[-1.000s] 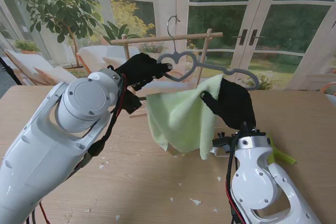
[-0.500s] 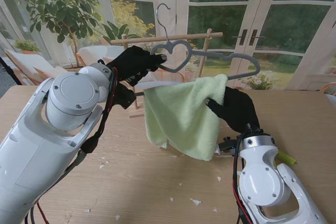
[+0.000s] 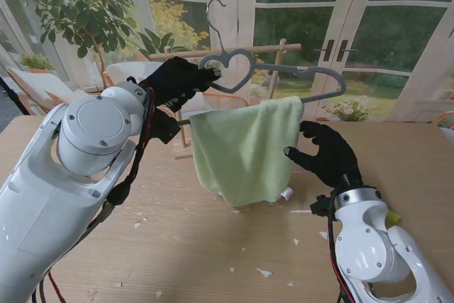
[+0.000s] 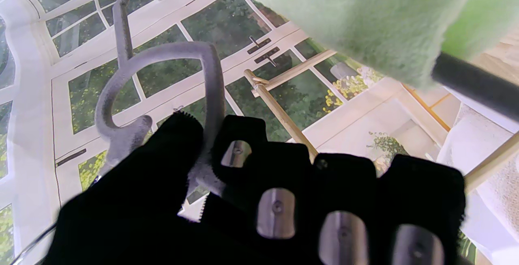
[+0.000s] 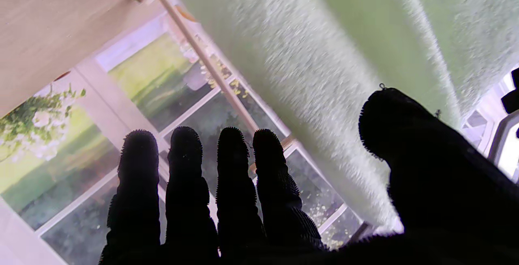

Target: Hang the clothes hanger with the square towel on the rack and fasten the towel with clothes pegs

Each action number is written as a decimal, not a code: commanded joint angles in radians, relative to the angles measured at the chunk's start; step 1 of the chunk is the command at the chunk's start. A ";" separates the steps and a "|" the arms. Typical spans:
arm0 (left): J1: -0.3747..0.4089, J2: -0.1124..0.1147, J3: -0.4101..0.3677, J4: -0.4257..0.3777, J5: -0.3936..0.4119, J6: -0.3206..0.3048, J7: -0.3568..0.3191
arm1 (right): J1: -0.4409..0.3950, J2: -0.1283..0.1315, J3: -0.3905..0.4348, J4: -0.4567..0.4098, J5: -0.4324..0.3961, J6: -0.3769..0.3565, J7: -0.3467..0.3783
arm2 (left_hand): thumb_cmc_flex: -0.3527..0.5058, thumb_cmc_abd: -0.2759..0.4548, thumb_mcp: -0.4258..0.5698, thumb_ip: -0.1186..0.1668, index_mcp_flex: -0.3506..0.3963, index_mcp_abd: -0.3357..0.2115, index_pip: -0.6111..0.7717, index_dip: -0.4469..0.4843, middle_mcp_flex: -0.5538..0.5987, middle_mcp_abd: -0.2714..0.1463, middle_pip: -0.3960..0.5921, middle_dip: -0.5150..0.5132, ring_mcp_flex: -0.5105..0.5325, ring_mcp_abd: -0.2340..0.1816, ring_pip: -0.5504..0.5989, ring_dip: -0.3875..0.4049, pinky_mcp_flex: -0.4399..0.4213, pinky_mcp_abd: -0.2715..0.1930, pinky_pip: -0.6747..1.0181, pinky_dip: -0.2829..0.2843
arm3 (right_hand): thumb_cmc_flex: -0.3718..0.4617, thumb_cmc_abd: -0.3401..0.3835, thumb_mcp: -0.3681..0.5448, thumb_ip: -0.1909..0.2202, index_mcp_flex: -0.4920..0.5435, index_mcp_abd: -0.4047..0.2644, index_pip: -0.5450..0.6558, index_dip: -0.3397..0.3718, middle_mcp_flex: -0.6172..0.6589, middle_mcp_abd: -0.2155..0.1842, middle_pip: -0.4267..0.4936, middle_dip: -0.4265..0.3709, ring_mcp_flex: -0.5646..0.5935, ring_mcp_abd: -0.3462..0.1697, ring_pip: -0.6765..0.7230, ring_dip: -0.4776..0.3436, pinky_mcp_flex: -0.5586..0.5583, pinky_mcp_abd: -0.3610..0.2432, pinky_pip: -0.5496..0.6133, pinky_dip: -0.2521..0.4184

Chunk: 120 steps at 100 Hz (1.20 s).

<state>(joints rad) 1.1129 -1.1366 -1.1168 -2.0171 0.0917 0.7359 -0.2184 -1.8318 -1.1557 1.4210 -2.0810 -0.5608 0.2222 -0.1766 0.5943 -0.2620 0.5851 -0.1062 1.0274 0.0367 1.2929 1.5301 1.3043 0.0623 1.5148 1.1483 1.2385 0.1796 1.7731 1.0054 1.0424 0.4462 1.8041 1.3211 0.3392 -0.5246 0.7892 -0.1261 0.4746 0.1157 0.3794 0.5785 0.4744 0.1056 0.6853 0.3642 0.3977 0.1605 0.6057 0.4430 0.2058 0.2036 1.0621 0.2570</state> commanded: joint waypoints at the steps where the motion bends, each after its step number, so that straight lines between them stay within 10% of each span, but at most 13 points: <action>1: -0.001 0.000 -0.006 0.003 0.006 -0.003 -0.013 | -0.018 -0.004 0.017 -0.016 0.006 0.008 -0.001 | 0.029 0.034 0.039 0.053 0.086 0.040 0.077 0.040 0.035 -0.073 0.073 -0.003 0.027 -0.062 0.124 0.008 0.032 -0.016 0.290 0.033 | -0.043 -0.010 -0.019 0.045 -0.016 0.008 -0.012 -0.012 -0.023 0.004 -0.012 -0.010 -0.027 -0.017 -0.011 -0.008 -0.016 -0.004 -0.023 0.436; 36: 0.010 0.006 -0.007 0.029 0.059 -0.049 -0.020 | -0.052 -0.013 0.080 -0.075 -0.095 -0.013 -0.092 | 0.025 0.030 0.045 0.053 0.088 0.040 0.077 0.040 0.035 -0.071 0.073 -0.003 0.027 -0.060 0.124 0.008 0.031 -0.012 0.290 0.034 | 0.002 0.000 0.034 0.059 -0.017 -0.061 -0.003 -0.017 -0.023 -0.038 -0.055 -0.033 -0.042 -0.047 -0.077 -0.037 -0.039 -0.006 -0.127 0.435; 68: -0.013 0.005 0.049 0.052 0.092 -0.065 -0.022 | 0.018 -0.002 0.102 -0.114 -0.197 -0.098 -0.095 | 0.022 0.030 0.050 0.052 0.090 0.040 0.077 0.040 0.035 -0.073 0.074 -0.004 0.027 -0.062 0.124 0.008 0.031 -0.014 0.290 0.034 | 0.090 -0.031 0.157 0.092 -0.059 -0.124 -0.044 -0.061 -0.057 -0.124 -0.166 -0.076 -0.081 -0.175 -0.255 -0.179 -0.067 -0.138 -0.436 0.284; 120: -0.036 -0.002 0.100 0.070 0.089 -0.092 -0.018 | 0.294 0.067 0.031 -0.115 -0.138 0.038 0.362 | 0.018 0.029 0.053 0.052 0.090 0.033 0.078 0.040 0.035 -0.076 0.075 -0.005 0.027 -0.066 0.124 0.007 0.032 -0.021 0.290 0.031 | -0.058 0.039 -0.059 0.056 -0.008 -0.098 -0.065 -0.097 0.035 -0.104 -0.244 -0.106 -0.019 -0.197 -0.317 -0.216 -0.073 -0.161 -0.544 0.217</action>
<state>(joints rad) 1.0815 -1.1299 -1.0184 -1.9432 0.1866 0.6465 -0.2242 -1.5561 -1.0886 1.4611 -2.2008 -0.7099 0.2555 0.1612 0.5943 -0.2620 0.5851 -0.1060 1.0353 0.0367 1.2929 1.5310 1.3044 0.0623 1.5151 1.1482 1.2385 0.1796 1.7733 1.0054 1.0424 0.4462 1.8041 1.3212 0.3269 -0.5188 0.7630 -0.0856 0.4538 0.0138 0.3240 0.4932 0.4962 0.0058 0.4617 0.2649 0.3650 -0.0155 0.3050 0.2402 0.1433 0.0490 0.5475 0.2575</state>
